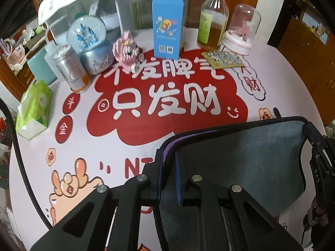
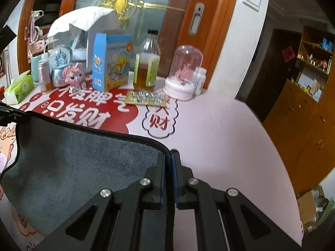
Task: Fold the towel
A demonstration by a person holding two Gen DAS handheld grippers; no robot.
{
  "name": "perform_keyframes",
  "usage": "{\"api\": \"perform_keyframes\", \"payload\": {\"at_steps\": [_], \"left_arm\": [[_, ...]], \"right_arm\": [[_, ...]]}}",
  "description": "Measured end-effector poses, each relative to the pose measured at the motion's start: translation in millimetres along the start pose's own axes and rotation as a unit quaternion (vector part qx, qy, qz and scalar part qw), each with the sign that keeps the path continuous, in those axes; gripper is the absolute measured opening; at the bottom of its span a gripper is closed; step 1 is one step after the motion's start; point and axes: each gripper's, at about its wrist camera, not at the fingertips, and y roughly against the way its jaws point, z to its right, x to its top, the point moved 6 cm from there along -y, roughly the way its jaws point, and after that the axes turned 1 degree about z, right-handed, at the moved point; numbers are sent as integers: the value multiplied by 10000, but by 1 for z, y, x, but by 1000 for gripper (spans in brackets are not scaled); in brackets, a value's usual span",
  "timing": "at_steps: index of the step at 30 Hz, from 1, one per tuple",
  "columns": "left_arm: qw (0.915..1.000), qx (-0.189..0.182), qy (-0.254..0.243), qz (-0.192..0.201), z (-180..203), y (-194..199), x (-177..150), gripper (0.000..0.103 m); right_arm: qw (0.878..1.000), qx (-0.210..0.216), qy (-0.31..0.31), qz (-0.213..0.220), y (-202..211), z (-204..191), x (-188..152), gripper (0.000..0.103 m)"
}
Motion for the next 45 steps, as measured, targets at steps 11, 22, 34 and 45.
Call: {"api": "perform_keyframes", "payload": {"at_steps": [11,22,34,45], "left_arm": [[9997,28,213,-64,-4,-1,-5,53],[9993,200,310,34,-14,44,-34,86],[9977,285,489,365,-2,117,-82,94],[9948,215,635,762,17,196,-125,102]], "right_arm": [[9997,-10,-117,-217,-7,2,-7,44],[9985,364,-334,-229,25,-2,-4,62],[9897,987,-845,-607,93,-3,-24,90],[9878,1124,-737,-783,179,4,-46,103]]}}
